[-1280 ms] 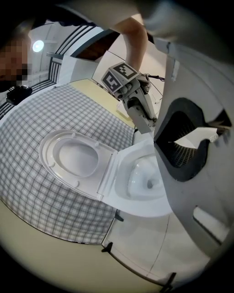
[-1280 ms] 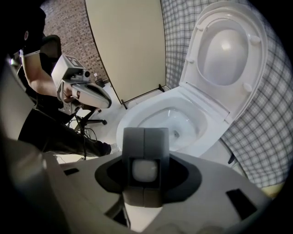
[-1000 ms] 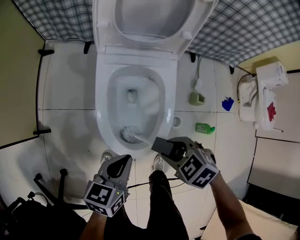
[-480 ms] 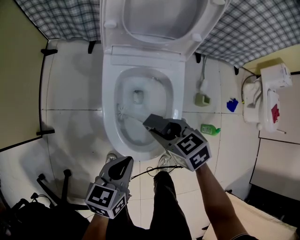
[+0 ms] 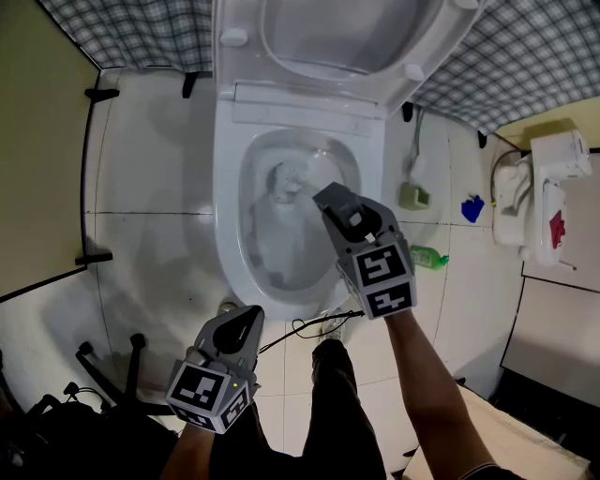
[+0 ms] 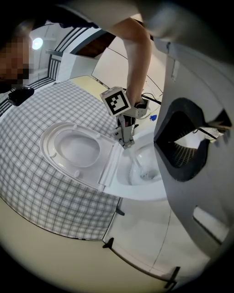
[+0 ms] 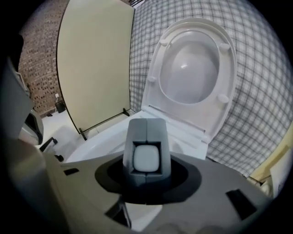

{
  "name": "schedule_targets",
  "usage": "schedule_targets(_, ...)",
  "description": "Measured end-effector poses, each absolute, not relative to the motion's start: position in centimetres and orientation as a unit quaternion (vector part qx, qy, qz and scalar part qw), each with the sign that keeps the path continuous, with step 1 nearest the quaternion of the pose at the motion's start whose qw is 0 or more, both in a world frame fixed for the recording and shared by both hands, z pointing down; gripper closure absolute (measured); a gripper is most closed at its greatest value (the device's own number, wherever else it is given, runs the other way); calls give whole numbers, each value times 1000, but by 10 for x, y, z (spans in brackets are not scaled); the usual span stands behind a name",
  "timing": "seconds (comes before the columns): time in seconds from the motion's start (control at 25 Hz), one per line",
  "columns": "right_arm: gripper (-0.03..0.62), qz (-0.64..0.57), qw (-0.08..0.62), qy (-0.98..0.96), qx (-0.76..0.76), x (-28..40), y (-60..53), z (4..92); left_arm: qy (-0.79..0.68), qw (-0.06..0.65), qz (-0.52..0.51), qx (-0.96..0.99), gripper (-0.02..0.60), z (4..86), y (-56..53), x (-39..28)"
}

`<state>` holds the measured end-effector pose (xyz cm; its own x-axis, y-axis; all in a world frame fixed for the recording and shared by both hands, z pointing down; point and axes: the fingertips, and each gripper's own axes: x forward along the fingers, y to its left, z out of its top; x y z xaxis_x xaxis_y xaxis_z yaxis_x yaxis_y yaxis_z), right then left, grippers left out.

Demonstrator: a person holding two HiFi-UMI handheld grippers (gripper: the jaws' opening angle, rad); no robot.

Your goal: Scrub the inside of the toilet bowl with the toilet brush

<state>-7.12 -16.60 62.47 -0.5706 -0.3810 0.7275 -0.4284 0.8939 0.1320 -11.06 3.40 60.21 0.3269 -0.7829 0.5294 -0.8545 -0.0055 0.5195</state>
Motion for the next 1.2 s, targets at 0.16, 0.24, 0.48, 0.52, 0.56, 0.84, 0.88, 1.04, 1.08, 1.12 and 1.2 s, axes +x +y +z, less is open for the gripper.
schedule_targets(0.16, 407, 27, 430, -867, 250, -40, -171, 631, -576, 403, 43, 710, 580, 603, 32, -107)
schedule_targets(0.24, 407, 27, 443, -860, 251, -26, -165, 634, -574, 402, 44, 712, 580, 602, 32, -104)
schedule_targets(0.48, 407, 77, 399, -884, 231, 8, -133, 607, -571, 397, 53, 717, 580, 594, 32, -93)
schedule_targets(0.52, 407, 99, 380, -890, 230, 14, -129, 600, -571, 395, 55, 717, 580, 593, 32, -91)
schedule_targets(0.56, 407, 119, 361, -896, 229, 19, -126, 592, -572, 394, 57, 717, 580, 592, 33, -89)
schedule_targets(0.84, 407, 172, 252, -923, 234, 66, -128, 506, -556, 383, 66, 734, 580, 586, 20, -55)
schedule_targets(0.88, 407, 181, 235, -926, 235, 76, -130, 491, -553, 382, 67, 737, 580, 584, 17, -47)
schedule_targets(1.04, 407, 201, 174, -923, 277, 142, -144, 435, -535, 374, 67, 755, 580, 574, -7, -5)
schedule_targets(1.08, 407, 203, 163, -919, 295, 162, -147, 426, -528, 372, 67, 761, 580, 571, -12, 7)
schedule_targets(1.12, 407, 204, 156, -915, 312, 181, -148, 421, -521, 368, 68, 767, 580, 568, -18, 18)
schedule_targets(1.2, 407, 200, 153, -904, 346, 216, -151, 419, -509, 361, 69, 778, 580, 565, -27, 35)
